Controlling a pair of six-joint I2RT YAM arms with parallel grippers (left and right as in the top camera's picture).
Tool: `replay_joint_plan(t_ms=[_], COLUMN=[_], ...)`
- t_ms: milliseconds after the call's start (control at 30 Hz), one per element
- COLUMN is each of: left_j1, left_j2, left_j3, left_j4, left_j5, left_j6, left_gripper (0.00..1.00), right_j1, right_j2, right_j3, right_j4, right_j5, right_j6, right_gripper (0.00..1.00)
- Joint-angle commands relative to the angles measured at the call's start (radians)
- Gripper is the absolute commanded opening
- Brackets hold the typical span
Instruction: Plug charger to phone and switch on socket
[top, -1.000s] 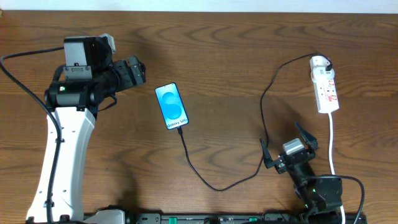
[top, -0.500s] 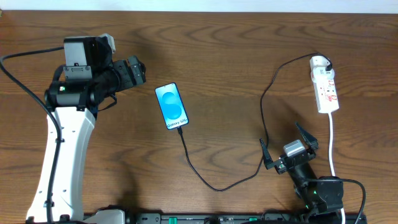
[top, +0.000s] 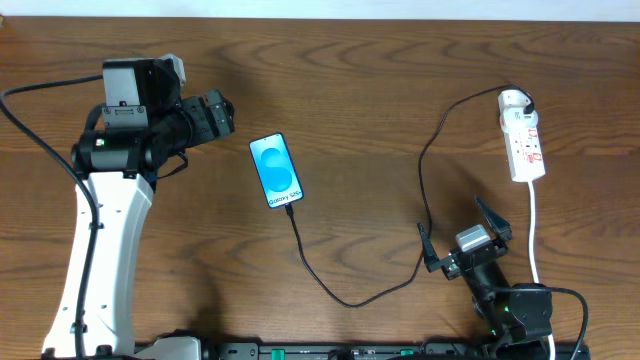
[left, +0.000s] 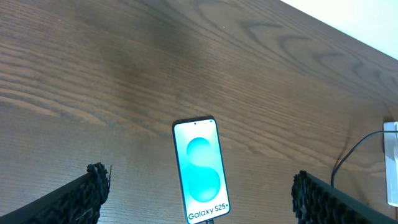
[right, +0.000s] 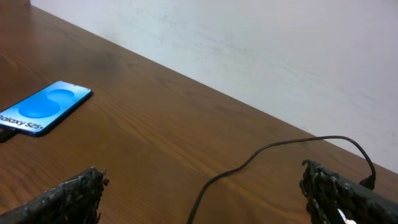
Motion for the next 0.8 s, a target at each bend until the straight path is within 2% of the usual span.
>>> replay_joint_plan(t_ms=[0, 267, 367, 567, 767], left_j1=[0.0, 0.0, 0.0, 0.0, 0.0], left_j2=[-0.001, 0.0, -0.017, -0.131, -0.344], left_j3=[0.008, 0.008, 0.0, -0.107, -0.286], left_j4=[-0.003, -0.004, 0.027, 0.207, 0.366], left_j5=[-0.01, -0.059, -0.124, -0.137, -0.137], left_j6=[0.017, 0.017, 0.034, 0.221, 0.351], left_gripper=[0.96, 0.96, 0.96, 0.95, 0.95], right_j1=[-0.007, -0.007, -0.007, -0.007, -0.007], right_j2=[-0.008, -0.008, -0.008, -0.008, -0.008], right_j3=[-0.002, -0.002, -0.002, -0.002, -0.002], right_j4=[-0.004, -0.004, -0.004, -0.004, -0.004], right_j5=[-0.01, -0.01, -0.01, -0.01, -0.01], right_j6=[0.014, 0.014, 0.014, 0.014, 0.013], right_gripper=[0.99, 0.99, 0.99, 0.99, 0.99])
